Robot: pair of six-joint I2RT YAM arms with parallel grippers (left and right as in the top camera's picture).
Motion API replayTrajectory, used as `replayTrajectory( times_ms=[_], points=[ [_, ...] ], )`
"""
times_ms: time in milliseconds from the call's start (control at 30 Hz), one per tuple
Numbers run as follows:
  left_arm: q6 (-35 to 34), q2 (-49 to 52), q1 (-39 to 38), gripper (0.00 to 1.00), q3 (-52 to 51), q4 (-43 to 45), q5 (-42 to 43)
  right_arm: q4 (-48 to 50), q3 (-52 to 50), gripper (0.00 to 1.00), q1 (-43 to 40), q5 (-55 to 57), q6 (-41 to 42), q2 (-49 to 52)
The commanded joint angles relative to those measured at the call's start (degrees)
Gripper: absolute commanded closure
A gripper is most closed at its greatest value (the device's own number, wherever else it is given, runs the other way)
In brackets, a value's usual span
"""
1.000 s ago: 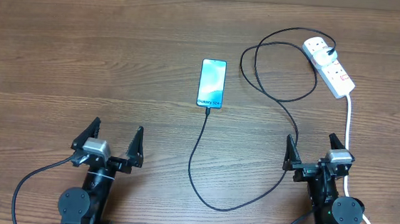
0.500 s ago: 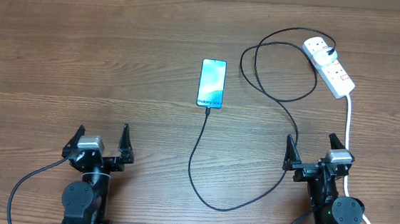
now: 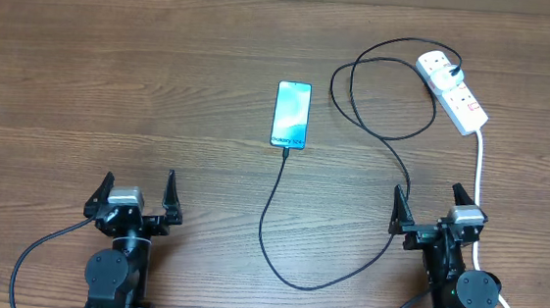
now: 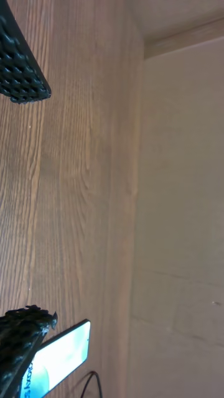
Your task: Plug charger to phone and switch on socket
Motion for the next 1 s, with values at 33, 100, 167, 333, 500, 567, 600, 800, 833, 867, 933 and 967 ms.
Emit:
replayTrajectory(
  times_ms=[33,100,167,333,500,567,600,800,833,867,933,967],
  points=[
    [1.6,-0.6,0.3,0.00,-0.2,-0.1,0.5,0.3,-0.6,0.00,-0.3,0.1,-0.1,-0.6],
    [1.5,-0.6,0.3,0.00,-0.2,0.0,0.9,0.3,-0.6,0.00,-0.3,0.1,-0.1,-0.6],
    [1.5,-0.6,0.3,0.00,-0.2,0.0,0.9,0.3,-0.6,0.00,-0.3,0.1,-0.1,-0.6],
    [1.5,-0.5,0.3,0.00,-0.2,0.0,0.9,0.3,-0.6,0.00,-0.3,0.1,-0.1,-0.6],
    [1.5,-0.5,0.3,0.00,-0.2,0.0,0.9,0.3,-0.6,0.00,-0.3,0.1,-0.1,-0.6],
    [1.5,-0.5,0.3,0.00,-0.2,0.0,0.9,0.3,-0.6,0.00,-0.3,0.1,-0.1,-0.6],
    [1.5,-0.5,0.3,0.00,-0.2,0.0,0.9,0.3,-0.6,0.00,-0.3,0.1,-0.1,-0.6],
    [1.5,-0.5,0.3,0.00,-0.2,0.0,0.9,0.3,-0.6,0.00,-0.3,0.1,-0.1,-0.6],
    [1.5,-0.5,0.3,0.00,-0.2,0.0,0.9,0.3,-0.6,0.00,-0.3,0.1,-0.1,-0.6],
    [1.5,-0.5,0.3,0.00,-0.2,0.0,0.9,0.3,-0.6,0.00,-0.3,0.1,-0.1,-0.6],
    [1.5,-0.5,0.3,0.00,-0.2,0.0,0.9,0.3,-0.6,0.00,-0.3,0.1,-0.1,-0.6],
    [1.5,-0.5,0.3,0.00,-0.2,0.0,0.9,0.3,-0.6,0.00,-0.3,0.1,-0.1,-0.6]
  ],
)
